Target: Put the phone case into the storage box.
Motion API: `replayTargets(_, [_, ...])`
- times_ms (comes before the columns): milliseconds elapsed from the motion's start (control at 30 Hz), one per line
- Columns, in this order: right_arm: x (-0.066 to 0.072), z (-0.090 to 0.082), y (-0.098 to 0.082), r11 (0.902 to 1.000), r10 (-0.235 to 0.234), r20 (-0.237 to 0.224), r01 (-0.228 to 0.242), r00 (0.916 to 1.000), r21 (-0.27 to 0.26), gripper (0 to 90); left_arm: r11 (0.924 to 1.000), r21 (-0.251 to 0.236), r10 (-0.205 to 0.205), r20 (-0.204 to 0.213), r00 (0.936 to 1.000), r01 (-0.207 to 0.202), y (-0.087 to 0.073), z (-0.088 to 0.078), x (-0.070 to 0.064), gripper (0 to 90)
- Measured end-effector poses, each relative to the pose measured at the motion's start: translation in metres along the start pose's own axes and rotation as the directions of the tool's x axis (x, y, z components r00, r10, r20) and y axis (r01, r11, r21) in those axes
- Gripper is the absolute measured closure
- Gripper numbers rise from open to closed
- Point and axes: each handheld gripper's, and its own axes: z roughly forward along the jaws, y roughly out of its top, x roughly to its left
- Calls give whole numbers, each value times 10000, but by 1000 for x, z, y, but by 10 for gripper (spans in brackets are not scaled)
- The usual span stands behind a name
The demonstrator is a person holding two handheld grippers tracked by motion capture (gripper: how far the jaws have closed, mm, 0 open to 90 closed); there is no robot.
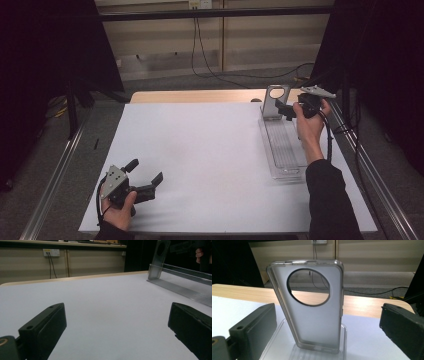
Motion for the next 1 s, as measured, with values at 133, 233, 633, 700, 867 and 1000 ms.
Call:
replayTargets(133, [1, -6, -2, 9998, -62, -216, 58, 9997, -180, 9, 10000, -55, 35, -11, 10000, -35, 1, 0, 0, 18])
replayTargets(233, [4, -10, -4, 9995, -220, -433, 210, 9988, -252, 10, 9999, -64, 89, 50, 9999, -88, 1, 0, -1, 18])
replayTargets(633, [5, -29, -8, 9968, -491, -626, 449, 9968, -667, 9, 9998, -196, -68, 220, 9997, 73, 2, -2, -3, 17])
replayTargets(700, [5, -32, -10, 9962, -464, -745, 407, 9961, -765, 11, 9998, -171, -30, 226, 9997, 34, 2, -3, -4, 17])
replayTargets(867, [10, -40, -14, 9943, -432, -1169, 312, 9922, -1024, 4, 9998, -190, 30, 192, 9998, -26, 2, -3, -4, 17])
replayTargets(1000, [11, -49, -11, 9916, -543, -1352, 375, 9893, -1237, 0, 9997, -250, -5, 63, 10000, 7, 3, -4, -6, 15])
